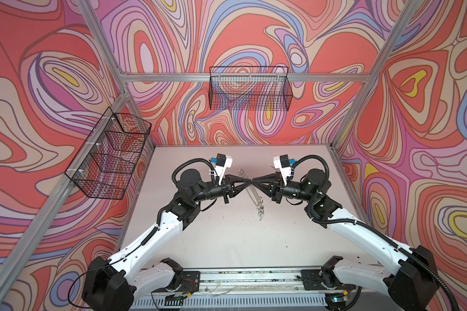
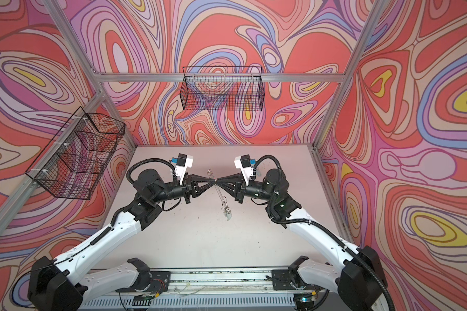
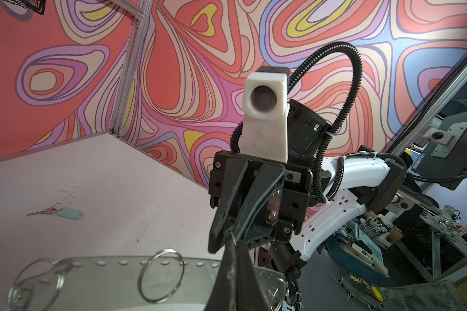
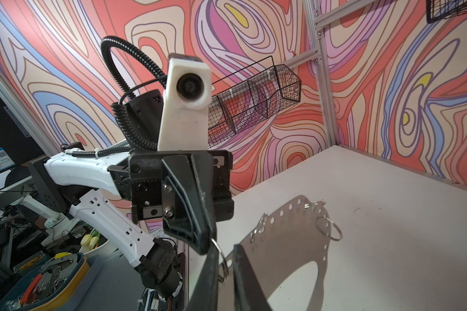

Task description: Put the keys on the keyring

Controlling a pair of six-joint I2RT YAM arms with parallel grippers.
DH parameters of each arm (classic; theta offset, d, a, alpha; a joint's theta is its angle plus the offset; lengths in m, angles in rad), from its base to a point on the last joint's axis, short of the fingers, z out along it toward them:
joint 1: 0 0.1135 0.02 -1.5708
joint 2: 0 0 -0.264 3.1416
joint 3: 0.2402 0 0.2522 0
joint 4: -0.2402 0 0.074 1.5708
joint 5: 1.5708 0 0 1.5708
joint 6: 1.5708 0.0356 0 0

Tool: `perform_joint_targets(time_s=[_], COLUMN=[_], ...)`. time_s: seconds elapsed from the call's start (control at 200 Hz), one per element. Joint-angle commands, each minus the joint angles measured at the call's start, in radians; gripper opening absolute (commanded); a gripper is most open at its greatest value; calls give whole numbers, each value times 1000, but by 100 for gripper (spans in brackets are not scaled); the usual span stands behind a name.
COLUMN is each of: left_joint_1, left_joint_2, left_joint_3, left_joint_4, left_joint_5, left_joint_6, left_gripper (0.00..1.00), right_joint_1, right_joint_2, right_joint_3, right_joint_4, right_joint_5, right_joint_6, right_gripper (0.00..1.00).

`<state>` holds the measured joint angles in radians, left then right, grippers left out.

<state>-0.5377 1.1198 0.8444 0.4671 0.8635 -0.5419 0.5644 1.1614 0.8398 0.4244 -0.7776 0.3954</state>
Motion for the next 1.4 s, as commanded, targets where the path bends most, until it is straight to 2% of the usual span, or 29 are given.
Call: perform_joint_targets(time_s=[0.0, 0.145, 0.27, 0.295, 0.341, 0.386, 0.446, 0.701, 0.891, 1.232, 1.302, 1.397], left_joint_1=[-5, -4, -4, -4, -4, -4, -4, -9, -11, -17, -20, -29], left_joint_2=[-11, -15, -15, -13, -10, -8, 0, 15, 29, 36, 28, -2], left_joint_3=[12, 14, 0, -6, -15, -28, -47, -67, -64, -49, -43, -13], left_joint_4=[38, 16, 39, 57, 85, 126, 190, 248, 296, 277, 231, 28], left_joint_5=[15, 6, 12, 18, 29, 43, 54, 74, 90, 99, 80, -5], left_joint_6=[16, 31, 20, 12, -7, -30, -66, -89, -116, -113, -83, 44], left_gripper=[0, 0, 0, 8, 16, 21, 24, 17, 5, 0, 0, 0], right_joint_1=[5, 5, 5, 6, 4, 5, 4, 5, 3, 5, 4, 5], right_joint_2=[1, -2, -6, -5, -2, 0, 5, 12, 16, 17, 12, 3], right_joint_3=[7, 4, -18, -20, -25, -29, -30, -31, -36, -39, -39, -39], right_joint_4=[-21, -23, 47, 62, 91, 115, 141, 175, 179, 167, 161, 147], right_joint_5=[-10, -11, -12, -13, -17, -15, -16, -19, -25, -30, -22, -14], right_joint_6=[-15, -15, 31, 45, 65, 81, 97, 122, 125, 115, 110, 99], right_gripper=[2, 0, 0, 0, 0, 0, 0, 0, 0, 0, 0, 0])
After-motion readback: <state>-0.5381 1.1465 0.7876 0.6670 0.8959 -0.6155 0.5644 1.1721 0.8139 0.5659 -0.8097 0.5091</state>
